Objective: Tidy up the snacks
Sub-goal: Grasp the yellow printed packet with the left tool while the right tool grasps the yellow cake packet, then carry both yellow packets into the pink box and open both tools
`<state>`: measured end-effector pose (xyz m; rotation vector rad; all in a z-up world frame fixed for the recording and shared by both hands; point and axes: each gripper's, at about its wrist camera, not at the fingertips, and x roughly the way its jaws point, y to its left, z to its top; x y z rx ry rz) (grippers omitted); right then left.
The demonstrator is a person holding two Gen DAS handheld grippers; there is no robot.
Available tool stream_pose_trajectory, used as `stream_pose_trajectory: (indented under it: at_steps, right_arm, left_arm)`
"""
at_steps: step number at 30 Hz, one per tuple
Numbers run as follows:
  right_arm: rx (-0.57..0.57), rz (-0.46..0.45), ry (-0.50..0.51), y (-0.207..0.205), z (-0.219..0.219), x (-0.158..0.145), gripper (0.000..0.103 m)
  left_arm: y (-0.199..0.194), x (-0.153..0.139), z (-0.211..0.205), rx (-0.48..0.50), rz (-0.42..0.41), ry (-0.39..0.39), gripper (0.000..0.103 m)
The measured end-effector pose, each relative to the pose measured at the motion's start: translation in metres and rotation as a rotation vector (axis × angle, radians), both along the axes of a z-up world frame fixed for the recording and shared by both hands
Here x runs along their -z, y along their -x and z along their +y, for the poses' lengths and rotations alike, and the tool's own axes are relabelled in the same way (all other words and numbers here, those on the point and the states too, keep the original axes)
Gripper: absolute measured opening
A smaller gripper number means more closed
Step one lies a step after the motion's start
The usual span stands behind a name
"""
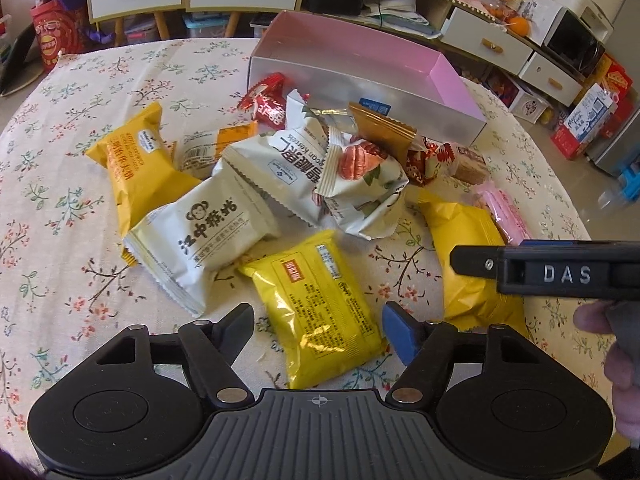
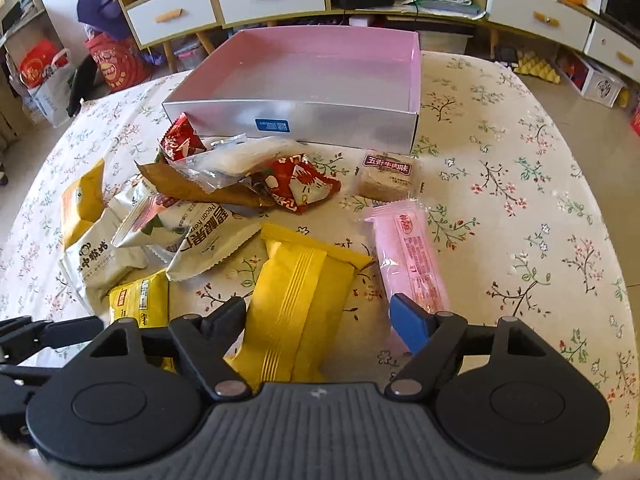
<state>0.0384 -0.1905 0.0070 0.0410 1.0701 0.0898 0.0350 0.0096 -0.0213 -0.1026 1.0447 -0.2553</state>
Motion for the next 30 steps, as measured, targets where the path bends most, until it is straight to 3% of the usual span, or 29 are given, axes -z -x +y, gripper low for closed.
stream_pose_trajectory:
  at_steps: [4, 8, 11, 14, 20, 30]
  right_arm:
    - [-0.02, 0.009, -0.008, -0.001, 0.007, 0.005, 0.09]
    - [-0.042, 0.011, 0.008, -0.001, 0.014, 0.009, 0.09]
    - [-0.057, -0.002, 0.05, 0.002, 0.018, 0.009, 0.08]
    - [-0.066, 0.026, 0.019, 0.003, 0.016, 0.012, 0.049]
    - [-0.082, 0.014, -0.008, 0.006, 0.017, 0.012, 0.037]
    - [-0.066, -0.04, -0.061, 0.006, 0.014, -0.007, 0.035]
  left_arm:
    - [-0.001, 0.004, -0.01, 0.004, -0.014, -0.034, 0.068]
    - [0.001, 0.005, -0.014, 0.003, -0.04, -0.076, 0.061]
    - [0.002, 0.004, -0.013, -0.005, -0.055, -0.095, 0.05]
    - [0.001, 0.004, -0.009, -0.016, -0.05, -0.082, 0.048]
    - [0.001, 0.002, -0.002, -0.035, -0.035, -0.033, 0.048]
    - [0.007, -0.018, 0.007, -0.025, -0.065, 0.03, 0.047]
